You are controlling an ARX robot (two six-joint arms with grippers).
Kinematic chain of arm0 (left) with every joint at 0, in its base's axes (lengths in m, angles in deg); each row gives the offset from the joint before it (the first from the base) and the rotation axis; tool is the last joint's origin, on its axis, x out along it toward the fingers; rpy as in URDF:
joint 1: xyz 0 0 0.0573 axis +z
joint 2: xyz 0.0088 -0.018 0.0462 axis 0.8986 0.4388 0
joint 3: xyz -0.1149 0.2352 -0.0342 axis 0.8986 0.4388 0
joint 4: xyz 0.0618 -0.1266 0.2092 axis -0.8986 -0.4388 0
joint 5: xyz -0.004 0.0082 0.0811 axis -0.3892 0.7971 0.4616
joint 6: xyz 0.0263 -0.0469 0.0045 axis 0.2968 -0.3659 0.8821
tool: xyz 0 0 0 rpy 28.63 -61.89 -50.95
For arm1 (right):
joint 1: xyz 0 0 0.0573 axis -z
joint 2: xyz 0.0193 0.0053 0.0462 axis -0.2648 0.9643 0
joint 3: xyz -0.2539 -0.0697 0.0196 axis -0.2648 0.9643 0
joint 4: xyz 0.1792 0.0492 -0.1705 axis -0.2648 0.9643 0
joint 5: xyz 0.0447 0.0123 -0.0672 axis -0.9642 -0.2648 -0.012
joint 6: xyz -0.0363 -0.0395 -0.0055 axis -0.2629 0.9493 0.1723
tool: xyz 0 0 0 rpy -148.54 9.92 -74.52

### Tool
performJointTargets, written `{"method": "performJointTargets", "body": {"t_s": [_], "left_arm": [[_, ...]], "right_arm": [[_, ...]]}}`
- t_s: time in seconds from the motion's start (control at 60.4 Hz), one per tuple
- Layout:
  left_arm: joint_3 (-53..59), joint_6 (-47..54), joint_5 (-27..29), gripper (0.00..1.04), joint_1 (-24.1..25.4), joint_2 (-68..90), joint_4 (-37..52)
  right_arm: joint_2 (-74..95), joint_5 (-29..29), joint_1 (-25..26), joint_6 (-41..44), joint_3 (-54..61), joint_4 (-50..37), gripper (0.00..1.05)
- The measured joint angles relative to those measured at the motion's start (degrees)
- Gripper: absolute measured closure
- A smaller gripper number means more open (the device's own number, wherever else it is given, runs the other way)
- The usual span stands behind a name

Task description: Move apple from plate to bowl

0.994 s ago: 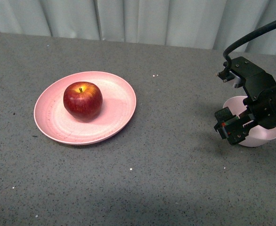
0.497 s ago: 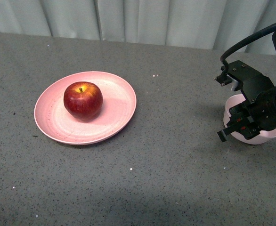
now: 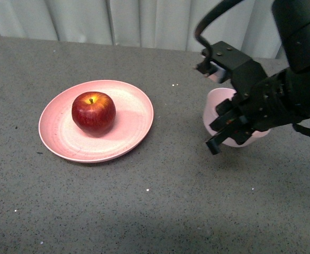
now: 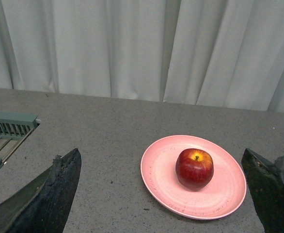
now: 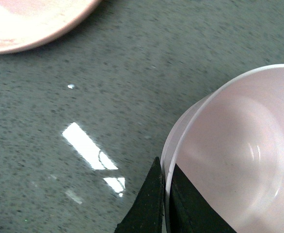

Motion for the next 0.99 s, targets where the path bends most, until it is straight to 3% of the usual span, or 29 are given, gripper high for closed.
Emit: {"method": "performJointTargets", "body": {"t_s": [0.298, 0.795, 0.994], "left_arm": [[0.00, 0.00, 0.00, 0.07, 0.00, 0.00, 0.00], [0.00, 0.00, 0.00, 0.07, 0.00, 0.00, 0.00], [0.00, 0.00, 0.00, 0.07, 0.00, 0.00, 0.00]], "right_arm": [[8.81, -0.22, -6.95, -1.53, -8.26, 0.87, 1.04], [12.63, 0.07, -9.38, -2.89, -12.59, 2.14, 1.04], [13.86, -0.07, -9.53, -3.10, -12.70, 2.49, 0.77]]}}
